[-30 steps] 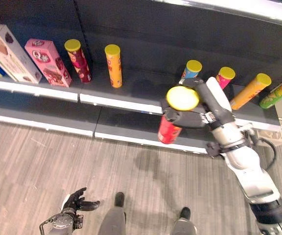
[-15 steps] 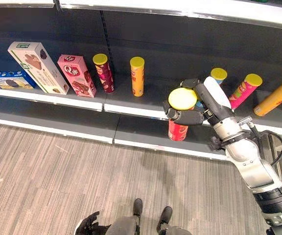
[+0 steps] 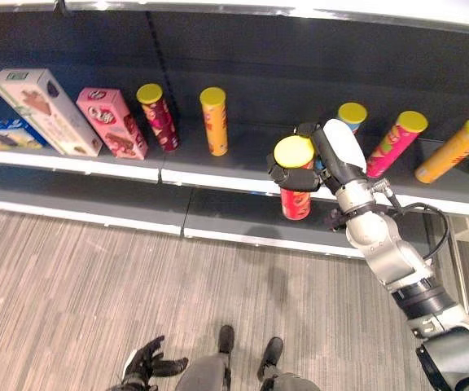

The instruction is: Put the goods on the table back onto the shelves and tidy them up.

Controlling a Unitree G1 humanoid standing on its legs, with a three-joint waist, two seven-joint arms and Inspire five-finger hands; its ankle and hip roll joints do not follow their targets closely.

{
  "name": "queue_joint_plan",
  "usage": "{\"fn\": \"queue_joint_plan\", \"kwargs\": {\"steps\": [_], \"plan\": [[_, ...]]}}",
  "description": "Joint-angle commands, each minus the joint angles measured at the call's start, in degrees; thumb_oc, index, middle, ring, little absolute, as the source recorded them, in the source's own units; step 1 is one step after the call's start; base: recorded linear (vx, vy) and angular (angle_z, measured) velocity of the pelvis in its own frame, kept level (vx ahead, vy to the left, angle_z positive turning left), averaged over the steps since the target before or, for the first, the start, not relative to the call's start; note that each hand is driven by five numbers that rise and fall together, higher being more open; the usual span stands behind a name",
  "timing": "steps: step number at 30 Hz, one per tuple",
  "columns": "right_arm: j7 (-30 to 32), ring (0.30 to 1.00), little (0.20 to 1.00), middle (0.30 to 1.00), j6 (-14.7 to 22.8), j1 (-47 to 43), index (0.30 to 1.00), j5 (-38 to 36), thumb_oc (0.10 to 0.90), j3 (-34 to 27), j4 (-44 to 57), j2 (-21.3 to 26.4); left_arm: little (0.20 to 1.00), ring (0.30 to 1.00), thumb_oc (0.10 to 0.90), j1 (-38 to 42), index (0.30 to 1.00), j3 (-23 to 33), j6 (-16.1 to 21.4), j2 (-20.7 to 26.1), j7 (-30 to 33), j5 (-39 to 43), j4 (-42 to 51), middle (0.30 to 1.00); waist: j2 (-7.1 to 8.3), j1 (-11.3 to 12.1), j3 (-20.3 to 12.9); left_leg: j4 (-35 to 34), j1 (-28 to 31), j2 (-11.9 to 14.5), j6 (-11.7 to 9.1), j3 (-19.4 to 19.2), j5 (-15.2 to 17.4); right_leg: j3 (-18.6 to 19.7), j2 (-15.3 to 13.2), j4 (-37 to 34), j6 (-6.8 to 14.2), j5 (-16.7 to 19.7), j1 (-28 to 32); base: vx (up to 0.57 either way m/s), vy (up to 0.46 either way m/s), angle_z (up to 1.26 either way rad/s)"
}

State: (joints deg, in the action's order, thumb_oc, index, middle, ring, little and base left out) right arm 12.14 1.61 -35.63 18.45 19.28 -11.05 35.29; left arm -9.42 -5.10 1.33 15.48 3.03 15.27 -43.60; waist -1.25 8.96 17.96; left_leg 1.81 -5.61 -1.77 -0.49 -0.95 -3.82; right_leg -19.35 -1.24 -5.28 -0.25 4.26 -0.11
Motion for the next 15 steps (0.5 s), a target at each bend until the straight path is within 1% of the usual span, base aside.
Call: {"fn": "queue_joint_plan", "kwargs": {"steps": [1, 2, 4, 5, 7, 9, 10, 11, 12, 15], "plan": [[6.04, 0.3, 0.3, 0.3, 4.24, -8.14, 0.3, 0.02, 0.4, -2.62, 7.83, 0.34, 0.9, 0.9, 0.8, -2.41, 0.9, -2.61, 1.95, 3.44, 1.51, 2.41, 1.37, 0.9, 1.04, 1.61, -0.61, 9.0, -3.86, 2.65, -3.31, 3.06, 4.79, 1.65, -2.87, 0.49, 4.91, -2.94, 1.74, 0.03, -0.037, 0.22], [6.02, 0.3, 0.3, 0.3, 4.18, -8.49, 0.3, -0.16, 0.4, -2.61, 7.26, 0.83, 0.9, 0.9, 0.8, -2.23, 0.9, -2.57, 1.86, 3.32, 1.61, 2.71, 1.09, 0.9, 0.86, 1.79, -0.52, 8.45, -4.56, 2.67, -3.42, 3.69, 4.47, 1.54, -2.75, 0.4, 4.94, -3.15, 2.05, 0.06, -0.006, 0.04], [6.04, 0.3, 0.3, 0.3, 4.01, -8.57, 0.3, -0.48, 0.4, -2.85, 7.28, 1.46, 0.9, 0.9, 0.8, -2.03, 0.9, -2.93, 1.6, 3.14, 1.79, 2.55, 0.42, 0.9, 0.77, 1.77, -0.97, 5.25, -5.84, 3.0, -3.51, 4.3, 2.22, 1.27, -2.92, 0.35, 5.17, -3.36, 2.06, 0.12, 0.048, -0.15], [6.17, 0.3, 0.3, 0.3, 3.94, -7.99, 0.3, -0.53, 0.4, -3.2, 7.42, 1.88, 0.9, 0.9, 0.8, -1.99, 0.9, -3.32, 1.57, 2.98, 1.99, 2.13, -0.27, 0.9, 0.59, 1.97, -1.25, 2.45, -8.27, 3.07, -4.04, 5.28, -1.06, 1.54, -2.67, 0.46, 5.27, -3.69, 2.14, 0.18, 0.078, 0.02], [6.46, 0.3, 0.3, 0.3, 4.0, -7.19, 0.3, -0.59, 0.4, -3.8, 7.55, 2.45, 0.9, 0.9, 0.8, -1.94, 0.9, -3.55, 1.59, 2.8, 1.97, 1.79, -0.95, 0.9, 0.17, 2.37, -1.17, -1.55, -11.22, 3.15, -5.12, 4.92, -3.22, 1.94, -2.32, 0.43, 5.29, -5.01, 3.25, 0.2, 0.075, 0.21], [6.71, 0.3, 0.3, 0.3, 3.89, -6.0, 0.3, -0.59, 0.4, -4.89, 8.22, 2.96, 0.9, 0.9, 0.8, -1.8, 0.9, -3.67, 1.47, 2.72, 1.94, 1.48, -1.34, 0.9, -0.22, 3.15, -1.22, -3.7, -11.91, 3.36, -5.94, 3.38, -5.44, 2.07, -1.78, 0.36, 5.17, -6.0, 4.57, 0.19, 0.057, 0.14], [7.05, 0.3, 0.3, 0.3, 4.01, -5.44, 0.3, -0.68, 0.4, -5.72, 8.93, 3.09, 0.9, 0.9, 0.8, -1.59, 0.9, -3.43, 1.4, 2.41, 1.8, 0.29, -4.2, 0.9, -0.46, 3.75, -1.36, -3.93, -12.2, 3.45, -6.06, 3.13, -6.14, 2.26, -1.5, 0.29, 5.21, -6.69, 5.29, 0.24, 0.077, -0.04], [6.98, 0.3, 0.3, 0.3, 4.03, -4.3, 0.3, -0.34, 0.4, -6.28, 10.16, 2.87, 0.9, 0.9, 0.8, -1.33, 0.9, -3.07, 1.1, 1.94, 1.99, -0.3, -6.39, 0.9, -0.61, 4.29, -2.15, -5.66, -10.81, 3.79, -5.61, 3.07, -6.18, 2.84, -1.21, 0.33, 5.47, -7.35, 5.94, 0.26, 0.079, -0.21], [6.92, 0.3, 0.3, 0.3, 4.14, -3.49, 0.3, -0.13, 0.4, -6.81, 10.72, 2.95, 0.9, 0.9, 0.8, -1.17, 0.9, -2.86, 1.13, 1.84, 2.13, -0.69, -7.44, 0.9, -0.62, 4.44, -2.7, -5.88, -10.33, 3.92, -5.54, 2.9, -7.45, 2.9, -0.94, 0.3, 5.44, -7.68, 6.62, 0.18, 0.053, -0.35], [6.76, 0.3, 0.3, 0.3, 4.32, -2.31, 0.3, 0.26, 0.4, -7.45, 12.45, 2.44, 0.9, 0.9, 0.8, -0.54, 0.9, -2.86, 1.17, 2.04, 2.36, -1.67, -8.72, 0.9, -0.3, 4.77, -3.42, -5.95, -9.51, 3.54, -5.15, 2.6, -7.84, 3.2, -1.51, 0.51, 5.48, -8.57, 7.43, 0.23, 0.112, -0.31]]}}
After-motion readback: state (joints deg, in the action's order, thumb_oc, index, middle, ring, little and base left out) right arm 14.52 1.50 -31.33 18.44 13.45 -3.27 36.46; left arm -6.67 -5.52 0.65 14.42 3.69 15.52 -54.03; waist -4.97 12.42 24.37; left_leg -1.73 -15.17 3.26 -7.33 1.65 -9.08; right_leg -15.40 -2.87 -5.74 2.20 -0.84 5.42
